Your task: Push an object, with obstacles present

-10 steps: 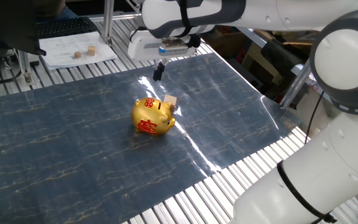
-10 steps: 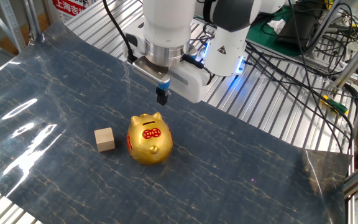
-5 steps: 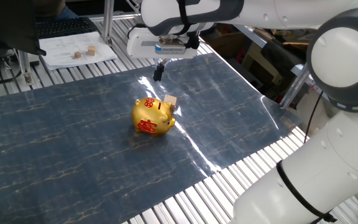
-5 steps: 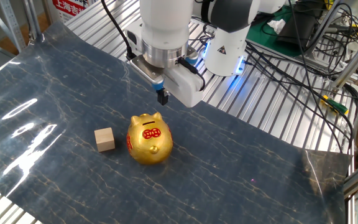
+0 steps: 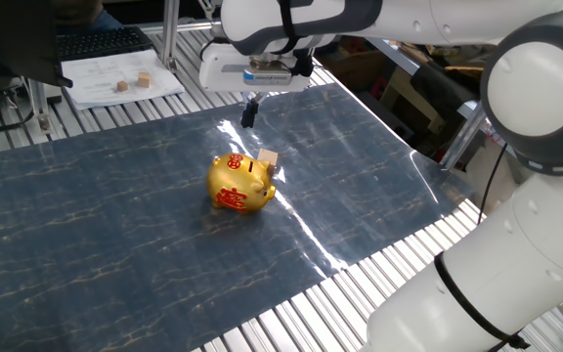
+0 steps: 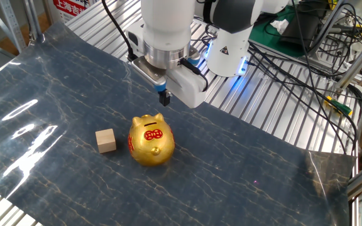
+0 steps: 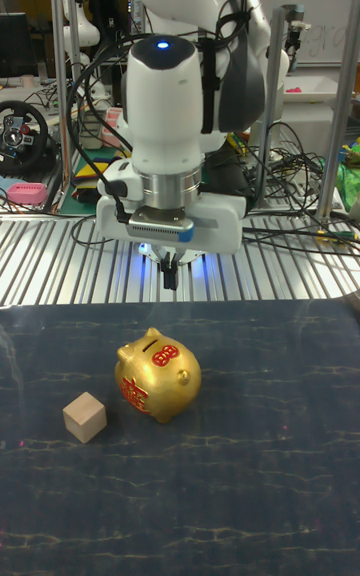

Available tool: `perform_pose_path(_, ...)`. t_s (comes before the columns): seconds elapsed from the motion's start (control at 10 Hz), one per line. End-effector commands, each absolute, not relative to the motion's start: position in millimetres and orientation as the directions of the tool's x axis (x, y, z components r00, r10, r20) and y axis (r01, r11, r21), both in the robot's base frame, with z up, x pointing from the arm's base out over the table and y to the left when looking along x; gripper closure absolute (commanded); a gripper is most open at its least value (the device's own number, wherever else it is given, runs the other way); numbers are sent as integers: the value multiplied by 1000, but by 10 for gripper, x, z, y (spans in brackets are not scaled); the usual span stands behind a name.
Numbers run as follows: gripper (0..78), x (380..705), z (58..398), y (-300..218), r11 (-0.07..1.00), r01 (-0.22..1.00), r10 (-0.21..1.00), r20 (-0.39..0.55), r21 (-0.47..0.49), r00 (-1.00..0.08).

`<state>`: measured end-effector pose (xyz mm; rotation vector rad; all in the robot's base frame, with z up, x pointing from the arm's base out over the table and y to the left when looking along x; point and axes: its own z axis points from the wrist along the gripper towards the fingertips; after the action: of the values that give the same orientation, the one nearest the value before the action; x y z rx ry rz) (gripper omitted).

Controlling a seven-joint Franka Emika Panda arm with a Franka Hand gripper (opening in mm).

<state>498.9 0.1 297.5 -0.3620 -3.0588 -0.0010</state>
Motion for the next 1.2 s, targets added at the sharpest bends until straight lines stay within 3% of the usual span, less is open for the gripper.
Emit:
perform_pose_path(0.1,776,4995,2987,0,973,229,230,56,-12,-972)
perform_pose_path(1.2,776,4995,2987,0,978,210,210,50,-6,-976)
